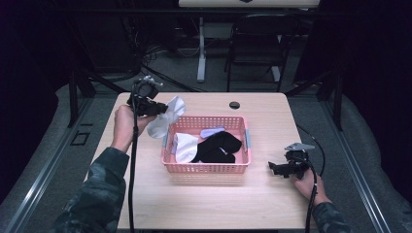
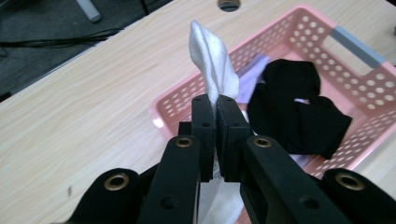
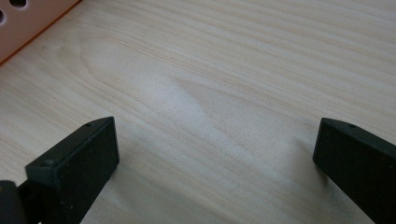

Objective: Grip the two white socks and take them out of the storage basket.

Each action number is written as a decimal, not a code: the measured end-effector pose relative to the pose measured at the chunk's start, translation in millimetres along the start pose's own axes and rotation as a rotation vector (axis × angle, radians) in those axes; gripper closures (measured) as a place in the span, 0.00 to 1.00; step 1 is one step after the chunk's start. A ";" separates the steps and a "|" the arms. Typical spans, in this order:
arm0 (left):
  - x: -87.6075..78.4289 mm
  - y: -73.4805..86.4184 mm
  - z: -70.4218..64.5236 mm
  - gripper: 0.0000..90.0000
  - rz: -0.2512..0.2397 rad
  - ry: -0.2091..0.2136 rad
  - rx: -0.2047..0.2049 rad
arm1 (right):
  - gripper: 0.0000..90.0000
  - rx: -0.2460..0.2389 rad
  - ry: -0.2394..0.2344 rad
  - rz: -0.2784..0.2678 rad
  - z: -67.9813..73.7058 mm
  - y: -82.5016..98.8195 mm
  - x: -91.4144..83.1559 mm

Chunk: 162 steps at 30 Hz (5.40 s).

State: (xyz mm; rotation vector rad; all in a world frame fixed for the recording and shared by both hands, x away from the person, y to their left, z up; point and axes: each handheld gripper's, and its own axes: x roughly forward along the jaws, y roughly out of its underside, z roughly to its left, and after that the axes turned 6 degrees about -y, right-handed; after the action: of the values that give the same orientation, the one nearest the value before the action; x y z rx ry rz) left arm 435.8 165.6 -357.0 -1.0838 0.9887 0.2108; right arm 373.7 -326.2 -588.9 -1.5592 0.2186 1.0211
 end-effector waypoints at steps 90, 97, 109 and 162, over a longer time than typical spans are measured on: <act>31.8 46.2 32.3 0.02 0.026 -0.042 -0.130 | 0.00 0.000 0.000 0.000 0.0 0.0 0.0; 47.5 28.4 10.5 0.00 0.027 0.021 -0.091 | 0.00 0.000 0.000 0.000 0.0 0.0 0.0; 84.2 13.0 -23.7 0.00 0.051 0.099 -0.044 | 0.00 0.000 0.000 0.000 0.0 0.0 0.0; 182.9 34.6 -68.6 0.92 0.439 -0.009 0.105 | 0.00 -0.003 -0.003 0.000 -0.3 0.1 -0.1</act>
State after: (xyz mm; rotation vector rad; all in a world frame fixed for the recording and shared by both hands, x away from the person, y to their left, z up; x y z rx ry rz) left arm 481.8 71.4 -525.4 -0.7592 1.2085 0.5138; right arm 373.7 -326.6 -588.9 -1.5603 0.2158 1.0241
